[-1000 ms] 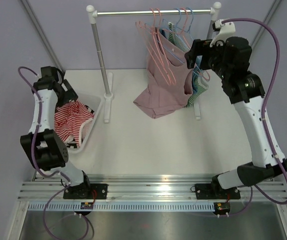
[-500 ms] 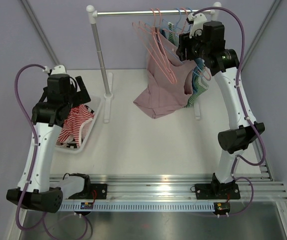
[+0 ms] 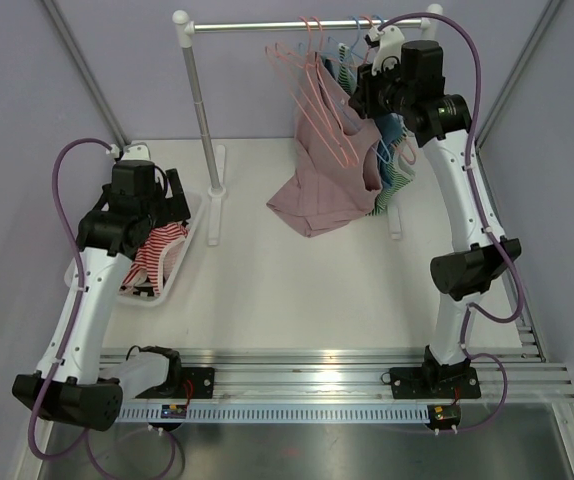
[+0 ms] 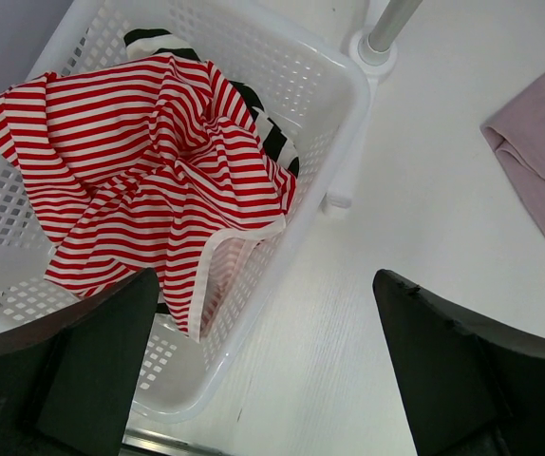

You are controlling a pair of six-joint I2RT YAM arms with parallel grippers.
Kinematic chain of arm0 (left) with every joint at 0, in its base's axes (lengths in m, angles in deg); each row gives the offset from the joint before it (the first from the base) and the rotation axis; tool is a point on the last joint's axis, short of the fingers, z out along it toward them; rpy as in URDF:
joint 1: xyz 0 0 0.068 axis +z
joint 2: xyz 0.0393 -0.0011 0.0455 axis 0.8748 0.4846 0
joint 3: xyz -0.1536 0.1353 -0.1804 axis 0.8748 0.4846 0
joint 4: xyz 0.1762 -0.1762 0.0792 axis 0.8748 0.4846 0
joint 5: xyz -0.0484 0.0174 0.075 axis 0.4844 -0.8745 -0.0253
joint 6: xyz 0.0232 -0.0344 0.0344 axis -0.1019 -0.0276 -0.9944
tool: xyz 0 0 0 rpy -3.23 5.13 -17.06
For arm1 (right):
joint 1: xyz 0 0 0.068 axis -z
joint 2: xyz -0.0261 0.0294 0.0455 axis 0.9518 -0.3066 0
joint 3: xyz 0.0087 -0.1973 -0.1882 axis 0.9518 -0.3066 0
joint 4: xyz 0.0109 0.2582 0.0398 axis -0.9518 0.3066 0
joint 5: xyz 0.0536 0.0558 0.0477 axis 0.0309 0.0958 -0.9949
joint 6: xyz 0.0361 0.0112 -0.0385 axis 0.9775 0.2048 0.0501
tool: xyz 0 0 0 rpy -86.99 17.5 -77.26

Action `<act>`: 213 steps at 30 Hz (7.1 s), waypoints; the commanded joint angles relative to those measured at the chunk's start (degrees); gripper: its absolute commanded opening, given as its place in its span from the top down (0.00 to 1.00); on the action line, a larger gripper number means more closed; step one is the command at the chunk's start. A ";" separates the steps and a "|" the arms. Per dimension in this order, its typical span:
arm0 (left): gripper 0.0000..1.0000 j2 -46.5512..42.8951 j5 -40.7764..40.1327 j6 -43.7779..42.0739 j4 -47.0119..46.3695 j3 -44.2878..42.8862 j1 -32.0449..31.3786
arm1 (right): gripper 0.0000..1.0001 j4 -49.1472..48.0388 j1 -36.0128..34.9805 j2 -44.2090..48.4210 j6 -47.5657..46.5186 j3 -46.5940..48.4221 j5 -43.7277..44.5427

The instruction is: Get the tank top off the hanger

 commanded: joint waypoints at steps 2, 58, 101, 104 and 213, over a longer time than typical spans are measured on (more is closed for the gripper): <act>0.01 -2.24 0.68 -1.19 -2.83 -0.77 -0.87 | 0.70 -0.83 -0.03 -1.13 2.56 2.24 -3.83; 0.01 17.53 15.70 -9.89 -28.48 -36.19 -38.32 | 1.00 7.17 -0.12 49.75 14.07 -27.55 -5.06; 1.00 17.98 -19.95 -13.15 -41.77 -22.92 -41.75 | 1.00 -0.30 -0.21 55.03 14.70 -38.36 -27.71; 1.00 16.31 -27.15 -11.66 -40.81 -21.51 -40.87 | 1.00 -1.79 -0.12 55.20 13.99 -39.94 -31.60; 0.01 -3.31 -7.94 8.12 -8.71 11.09 -38.32 | 0.53 -14.54 -16.29 1.23 17.33 -5.14 24.73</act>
